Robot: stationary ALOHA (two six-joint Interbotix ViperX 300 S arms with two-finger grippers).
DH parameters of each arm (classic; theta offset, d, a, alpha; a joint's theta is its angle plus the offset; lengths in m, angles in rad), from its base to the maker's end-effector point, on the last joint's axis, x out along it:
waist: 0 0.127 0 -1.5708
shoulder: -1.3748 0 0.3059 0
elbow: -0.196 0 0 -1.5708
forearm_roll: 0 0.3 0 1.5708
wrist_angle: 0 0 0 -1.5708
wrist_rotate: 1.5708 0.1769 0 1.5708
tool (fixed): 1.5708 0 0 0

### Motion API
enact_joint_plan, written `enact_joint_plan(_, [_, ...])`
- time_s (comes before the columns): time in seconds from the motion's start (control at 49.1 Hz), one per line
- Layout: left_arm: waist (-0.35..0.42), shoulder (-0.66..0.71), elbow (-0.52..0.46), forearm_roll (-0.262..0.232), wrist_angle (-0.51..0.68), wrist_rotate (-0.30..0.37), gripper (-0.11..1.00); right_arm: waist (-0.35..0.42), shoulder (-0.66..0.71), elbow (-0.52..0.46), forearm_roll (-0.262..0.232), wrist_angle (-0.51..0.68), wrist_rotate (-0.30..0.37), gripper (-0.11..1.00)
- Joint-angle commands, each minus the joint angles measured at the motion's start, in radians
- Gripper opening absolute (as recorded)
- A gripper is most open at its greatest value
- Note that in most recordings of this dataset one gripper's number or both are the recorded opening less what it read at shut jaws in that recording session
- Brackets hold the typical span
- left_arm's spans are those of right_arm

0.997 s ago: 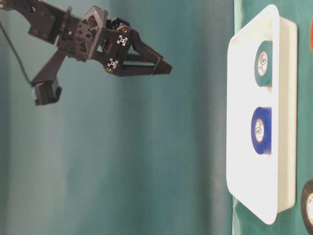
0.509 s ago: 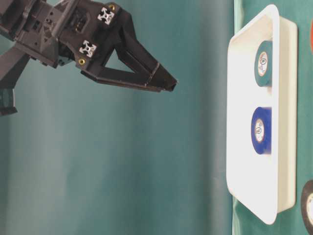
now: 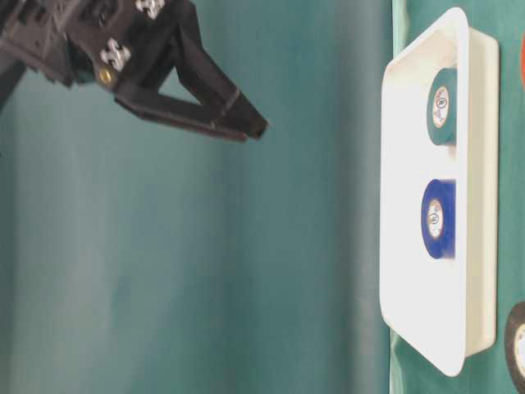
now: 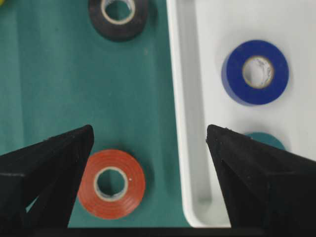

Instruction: Pick up the tape from a random location and place it into the white case.

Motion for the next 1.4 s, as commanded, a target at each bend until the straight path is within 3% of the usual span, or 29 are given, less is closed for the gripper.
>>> enact_joint_plan(0.0, [0.002, 0.002, -0.017, 0.000, -0.005, -0.002, 0.99, 0.002, -0.067, 0.026, -0.005, -0.043, 0.002, 0.90])
enact_joint_plan(0.753, [0.002, -0.021, -0.012, 0.000, -0.002, -0.002, 0.99, -0.091, -0.472, 0.459, -0.005, -0.362, 0.026, 0.90])
enact_joint_plan(1.079, [0.002, -0.021, -0.012, 0.000, -0.002, -0.002, 0.99, -0.100, -0.549, 0.637, 0.003, -0.518, 0.029, 0.90])
enact_joint_plan(1.384, [0.002, -0.021, -0.011, 0.000, -0.002, -0.002, 0.99, -0.114, -0.554, 0.730, 0.008, -0.603, 0.028, 0.90])
